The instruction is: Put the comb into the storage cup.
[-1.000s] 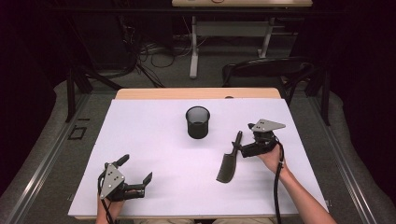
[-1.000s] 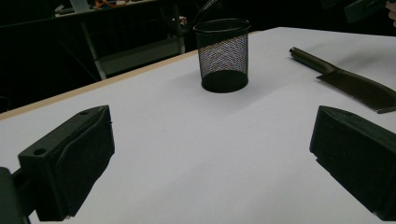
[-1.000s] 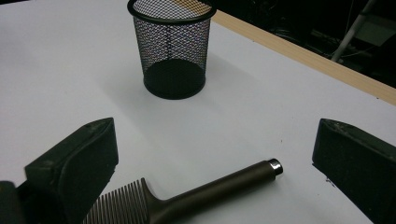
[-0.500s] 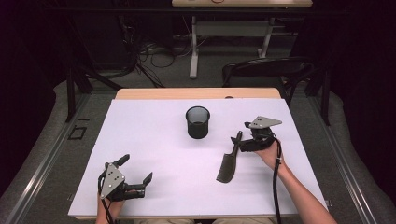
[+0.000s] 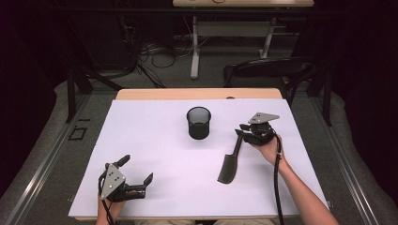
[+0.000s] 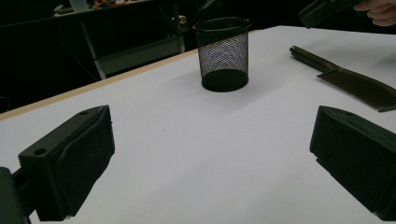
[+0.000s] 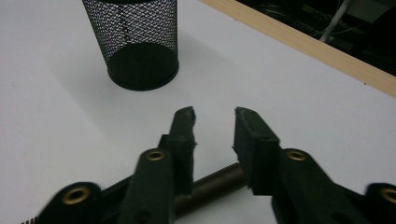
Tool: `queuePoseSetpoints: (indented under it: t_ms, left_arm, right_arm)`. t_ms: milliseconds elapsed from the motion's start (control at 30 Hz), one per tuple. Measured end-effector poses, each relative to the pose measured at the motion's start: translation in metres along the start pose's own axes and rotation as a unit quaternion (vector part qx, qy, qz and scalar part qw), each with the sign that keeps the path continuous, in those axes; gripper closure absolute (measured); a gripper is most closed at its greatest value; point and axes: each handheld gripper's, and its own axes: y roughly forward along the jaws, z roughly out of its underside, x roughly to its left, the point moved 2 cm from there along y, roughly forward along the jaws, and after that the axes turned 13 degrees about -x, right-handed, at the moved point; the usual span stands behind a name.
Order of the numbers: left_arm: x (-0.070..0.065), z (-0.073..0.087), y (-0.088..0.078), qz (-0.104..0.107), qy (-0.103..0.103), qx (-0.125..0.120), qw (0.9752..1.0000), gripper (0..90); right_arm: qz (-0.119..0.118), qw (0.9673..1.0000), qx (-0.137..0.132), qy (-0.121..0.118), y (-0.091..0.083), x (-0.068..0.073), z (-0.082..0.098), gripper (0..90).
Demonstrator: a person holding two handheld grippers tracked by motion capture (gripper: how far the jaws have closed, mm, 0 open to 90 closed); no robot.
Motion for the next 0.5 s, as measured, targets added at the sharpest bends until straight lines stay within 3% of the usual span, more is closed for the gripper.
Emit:
queuePoseSetpoints:
  t_ms: [67, 100, 200, 367, 500]
  left_arm:
    - [0.0, 0.0, 0.0, 0.0, 0.0, 0.001, 1.0, 0.1]
    - [0.0, 0.0, 0.0, 0.0, 0.001, 0.002, 1.0, 0.1]
    - [-0.001, 0.0, 0.0, 0.001, 0.005, 0.002, 1.0, 0.1]
    - [0.0, 0.0, 0.001, 0.0, 0.003, 0.002, 1.0, 0.1]
    - [0.0, 0.0, 0.0, -0.001, 0.002, 0.001, 1.0, 0.2]
  right_arm:
    - [0.001, 1.0, 0.002, 0.0, 0.001, -0.001, 0.0, 78.1]
    - [0.002, 1.0, 0.008, -0.005, 0.002, -0.001, 0.0, 85.2]
    - [0.004, 0.9998, 0.015, -0.012, 0.004, -0.001, -0.001, 89.9]
    - [0.015, 0.9987, 0.031, -0.037, 0.012, -0.002, -0.001, 90.0]
    - [0.019, 0.9982, 0.037, -0.044, 0.016, -0.004, 0.0, 90.0]
